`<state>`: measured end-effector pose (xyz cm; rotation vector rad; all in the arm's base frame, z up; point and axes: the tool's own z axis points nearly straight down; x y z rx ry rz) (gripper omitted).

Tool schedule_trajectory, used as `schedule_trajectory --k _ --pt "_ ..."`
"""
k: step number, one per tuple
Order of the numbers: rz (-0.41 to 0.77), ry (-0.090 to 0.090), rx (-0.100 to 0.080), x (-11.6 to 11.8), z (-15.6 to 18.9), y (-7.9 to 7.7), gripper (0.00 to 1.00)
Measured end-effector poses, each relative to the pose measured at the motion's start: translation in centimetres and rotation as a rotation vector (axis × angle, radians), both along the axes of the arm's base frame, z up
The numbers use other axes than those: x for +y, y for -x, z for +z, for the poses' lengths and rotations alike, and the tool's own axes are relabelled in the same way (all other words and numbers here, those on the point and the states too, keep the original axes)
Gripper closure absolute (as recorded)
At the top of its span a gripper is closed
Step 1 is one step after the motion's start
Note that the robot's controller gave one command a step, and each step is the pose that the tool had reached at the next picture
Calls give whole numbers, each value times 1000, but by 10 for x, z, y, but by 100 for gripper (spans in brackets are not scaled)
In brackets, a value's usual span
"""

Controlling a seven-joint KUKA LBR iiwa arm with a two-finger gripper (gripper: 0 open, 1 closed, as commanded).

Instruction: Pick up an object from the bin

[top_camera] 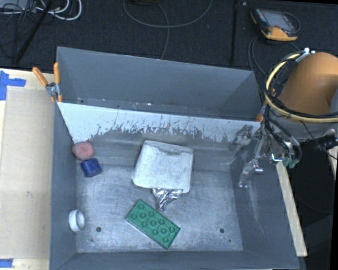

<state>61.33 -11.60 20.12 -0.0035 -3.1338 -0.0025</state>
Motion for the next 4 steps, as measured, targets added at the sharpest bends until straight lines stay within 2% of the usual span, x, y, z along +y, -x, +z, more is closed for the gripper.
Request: schedule_trajectory --k 1,2,3,4 --pt "32 -4 -3 89 -49 4 0" --pt "120 3 11 158 -129 32 0" --pt "120 1 -8 159 -124 27 100" --pt "101 1 -17 158 52 35 100"
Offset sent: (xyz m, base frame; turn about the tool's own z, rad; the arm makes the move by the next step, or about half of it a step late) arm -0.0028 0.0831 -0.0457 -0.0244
